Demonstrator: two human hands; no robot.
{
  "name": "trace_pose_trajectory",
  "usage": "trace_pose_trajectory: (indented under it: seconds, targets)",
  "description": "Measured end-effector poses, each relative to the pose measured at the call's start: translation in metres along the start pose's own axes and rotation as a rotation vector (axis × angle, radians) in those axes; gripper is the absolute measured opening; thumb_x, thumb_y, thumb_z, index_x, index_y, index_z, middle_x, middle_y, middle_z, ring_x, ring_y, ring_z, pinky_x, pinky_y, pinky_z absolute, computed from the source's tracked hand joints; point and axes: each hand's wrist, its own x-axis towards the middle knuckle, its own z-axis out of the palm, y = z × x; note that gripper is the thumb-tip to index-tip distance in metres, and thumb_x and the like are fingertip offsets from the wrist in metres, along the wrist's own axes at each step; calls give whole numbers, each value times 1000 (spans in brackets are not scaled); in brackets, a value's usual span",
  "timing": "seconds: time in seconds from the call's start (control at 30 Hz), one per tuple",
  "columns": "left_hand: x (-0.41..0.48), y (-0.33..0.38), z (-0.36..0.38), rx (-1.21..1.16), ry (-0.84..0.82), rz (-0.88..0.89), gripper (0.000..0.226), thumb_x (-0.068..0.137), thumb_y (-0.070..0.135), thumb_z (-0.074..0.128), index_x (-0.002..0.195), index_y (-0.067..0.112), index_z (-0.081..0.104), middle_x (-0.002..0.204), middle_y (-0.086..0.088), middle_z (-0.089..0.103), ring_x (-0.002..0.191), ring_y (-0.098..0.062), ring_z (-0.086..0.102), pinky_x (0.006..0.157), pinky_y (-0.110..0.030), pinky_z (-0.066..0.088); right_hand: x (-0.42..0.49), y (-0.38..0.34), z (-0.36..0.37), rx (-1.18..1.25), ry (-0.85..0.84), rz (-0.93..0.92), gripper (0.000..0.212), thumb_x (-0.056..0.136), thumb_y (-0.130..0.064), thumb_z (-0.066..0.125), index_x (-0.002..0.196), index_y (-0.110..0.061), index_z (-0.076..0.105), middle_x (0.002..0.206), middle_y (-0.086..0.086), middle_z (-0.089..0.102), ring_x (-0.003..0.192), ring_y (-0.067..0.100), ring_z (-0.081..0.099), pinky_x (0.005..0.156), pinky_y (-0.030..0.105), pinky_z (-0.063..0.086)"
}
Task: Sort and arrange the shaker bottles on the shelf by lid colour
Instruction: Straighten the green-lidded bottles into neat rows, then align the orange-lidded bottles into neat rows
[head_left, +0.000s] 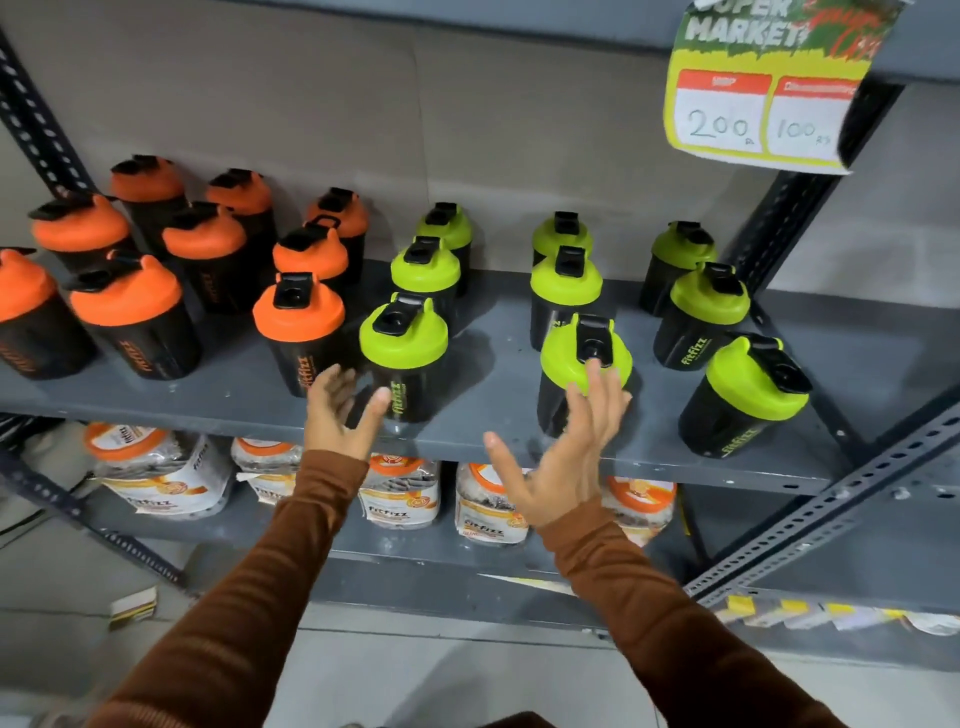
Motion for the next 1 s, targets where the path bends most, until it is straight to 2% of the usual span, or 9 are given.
trace_pose_trajectory:
  seconds: [0.1,0.17,0.3,0.37,0.57,0.67,0.8,0.87,1.0]
  targets:
    - [1,0,-24,17,274,80,32,82,19,62,106,12,43,92,-2,53,82,-9,52,75,-4,40,6,-25,31,158,-101,-28,70,76,-35,66,128,-7,29,141,16,30,138,32,18,115,48,16]
    - [16,-2,-42,73,320,59,43,78,16,68,110,5,42,98,-10,50,84,-16,51,82,-17,42,8,-37,53,271,-216,170,74,75,-30,69,133,-9,28,141,13,31,136,25,24,115,40,22]
    - [58,-4,-62,207,103,-65,88,61,8,81,131,-4,27,134,-25,38,122,-32,40,107,-42,32,10,-47,92,374,-386,641,98,64,-17,82,139,-9,19,144,15,27,135,28,28,112,48,27]
    - [73,-6,-67,237,-15,-75,95,56,9,85,131,-1,28,137,-23,39,125,-32,41,108,-47,32,11,-48,105,405,-406,771,106,58,-13,85,140,-7,17,144,17,27,133,27,31,111,47,29]
    - [101,-13,-79,351,-177,-78,65,53,21,86,108,4,56,113,-20,63,102,-30,60,94,-41,47,7,-46,124,317,-382,890,102,52,-15,88,134,-15,28,132,9,52,117,22,51,103,36,40]
    - [105,-19,-89,319,-224,-85,62,53,23,86,106,9,57,109,-17,66,92,-23,62,85,-31,47,7,-46,128,254,-362,904,91,53,-17,87,129,-16,36,125,9,58,113,24,54,100,38,43]
    - [110,-26,-104,286,-291,-68,66,53,22,86,110,11,55,113,-14,63,94,-20,60,86,-31,47,8,-47,128,181,-365,918,84,53,-21,87,123,-16,41,115,2,61,109,21,56,92,26,40]
    - [112,-29,-108,283,-329,-76,70,54,23,86,114,11,53,117,-14,61,99,-22,59,91,-36,48,7,-48,128,218,-351,943,81,53,-18,87,121,-17,42,110,-2,59,108,22,56,94,31,43]
    - [111,-29,-117,259,-386,-79,70,54,22,86,114,11,52,120,-14,59,99,-20,58,91,-35,48,6,-50,129,264,-331,984,80,55,-9,85,122,-12,41,120,10,59,110,28,56,100,48,44]
